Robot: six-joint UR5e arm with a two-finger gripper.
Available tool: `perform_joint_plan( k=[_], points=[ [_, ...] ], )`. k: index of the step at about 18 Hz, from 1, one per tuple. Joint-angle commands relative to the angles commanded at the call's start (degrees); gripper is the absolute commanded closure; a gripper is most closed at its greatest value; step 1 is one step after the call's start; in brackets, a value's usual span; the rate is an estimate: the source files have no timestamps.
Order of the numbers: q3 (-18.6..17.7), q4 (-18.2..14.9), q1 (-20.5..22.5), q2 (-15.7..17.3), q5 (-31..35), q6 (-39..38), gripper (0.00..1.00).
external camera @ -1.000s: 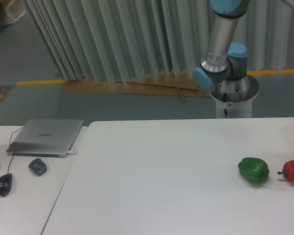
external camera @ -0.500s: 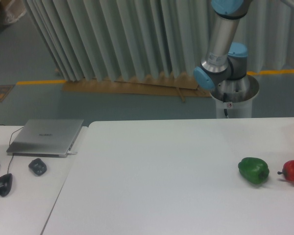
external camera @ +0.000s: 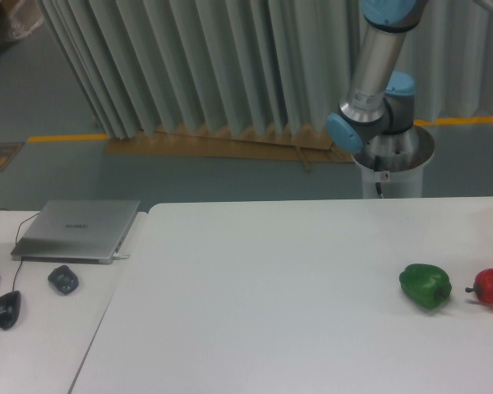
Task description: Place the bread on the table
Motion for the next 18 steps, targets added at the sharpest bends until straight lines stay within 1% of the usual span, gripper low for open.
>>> perform_joint_plan(
  k=[3, 7, 10, 11, 13, 16, 18],
  points=[
    [0.00, -0.45, 0.18, 0.97, 0.09, 0.00, 0.00],
    [-0.09, -0.80, 0.09, 0.97, 0.00, -0.26, 0.00],
    [-1.23, -0.71, 0.70, 0.97, 0.17, 0.00, 0.00],
    [-1.23, -0.97, 0.53, 0.97, 0.61, 0.00, 0.00],
    [-1.23, -2.90, 0.00, 0.80, 0.53, 0.00, 0.00],
    [-1.49, -4.48, -0.96, 0.88, 0.53, -0.17, 0.00],
    [-1.67, -4.58, -1.49, 0.80, 0.62, -0.62, 0.00]
  ],
)
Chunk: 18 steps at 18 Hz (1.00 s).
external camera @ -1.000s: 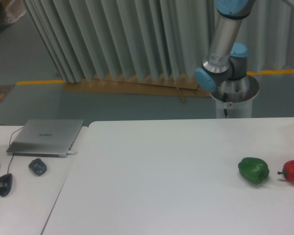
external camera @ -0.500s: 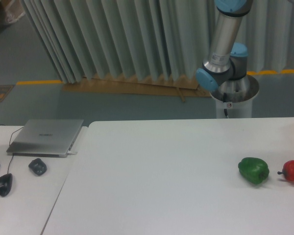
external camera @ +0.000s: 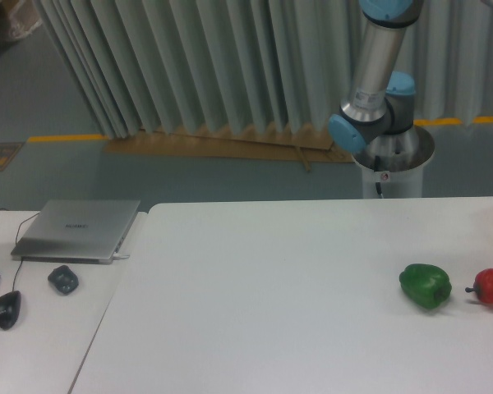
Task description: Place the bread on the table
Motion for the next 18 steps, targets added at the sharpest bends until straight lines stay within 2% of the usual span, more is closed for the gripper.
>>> perform_joint_plan(
  k=[4, 9, 12, 18],
  points=[
    [-1.84, 0.79, -0.35, -0.44, -0.52, -0.18, 0.00],
    [-1.58, 1.05, 1.22, -0.53, -0.53, 0.79, 0.00],
    [-1.23, 4.21, 1.58, 0.08, -1.40, 3.42, 0.00],
    [-1.84, 7.29, 2.90, -0.35, -2.46, 3.34, 0.00]
  ],
)
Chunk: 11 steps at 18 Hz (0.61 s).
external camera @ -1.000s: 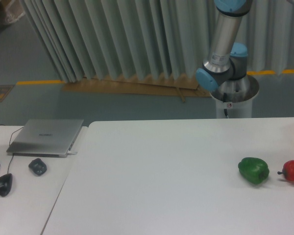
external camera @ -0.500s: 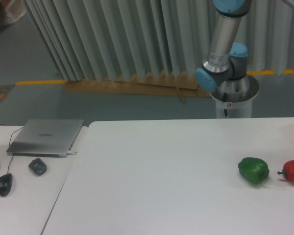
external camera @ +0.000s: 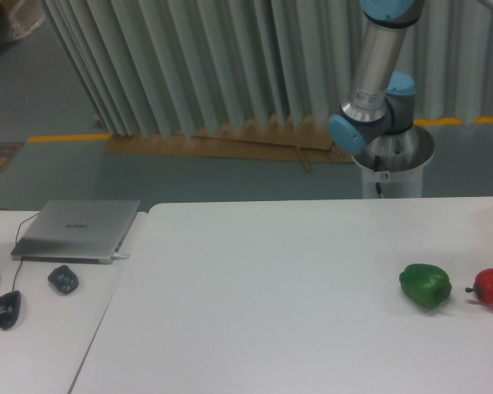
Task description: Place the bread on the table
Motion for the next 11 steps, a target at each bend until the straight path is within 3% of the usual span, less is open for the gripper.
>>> perform_joint_plan(
  k=[11],
  points=[
    [-1.76, 0.62, -0.44, -1.05, -0.09, -0.09, 0.00]
  ],
)
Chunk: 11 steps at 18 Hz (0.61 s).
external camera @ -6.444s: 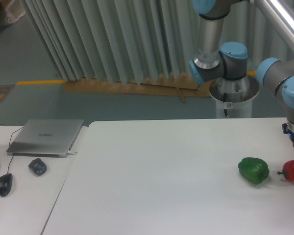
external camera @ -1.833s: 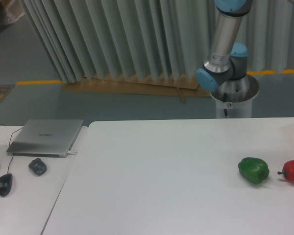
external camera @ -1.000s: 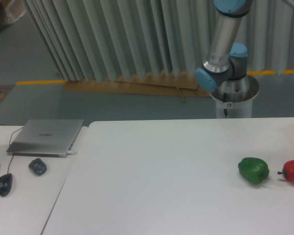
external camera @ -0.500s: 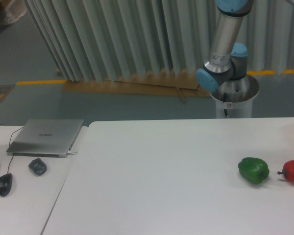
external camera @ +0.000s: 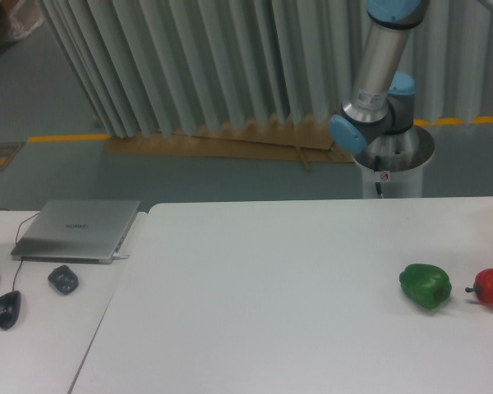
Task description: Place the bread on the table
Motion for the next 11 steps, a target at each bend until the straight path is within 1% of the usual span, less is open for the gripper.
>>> perform_joint_plan(
  k=[6, 8, 9, 10, 11],
  points=[
    [-1.67, 0.00, -0.44, 0.35, 0.09, 0.26, 0.00],
    [-1.67, 0.09, -0.44, 0.35, 0.18, 0.35, 0.00],
    [-1.50, 0.09, -0.44, 0.35, 0.18, 0.79, 0.14],
    [-1.06, 0.00, -0.44, 0.35, 0.26, 1.31, 0.36],
    [-1.05, 0.00, -0.44, 0.44, 0.27, 1.49, 0.48]
  ],
)
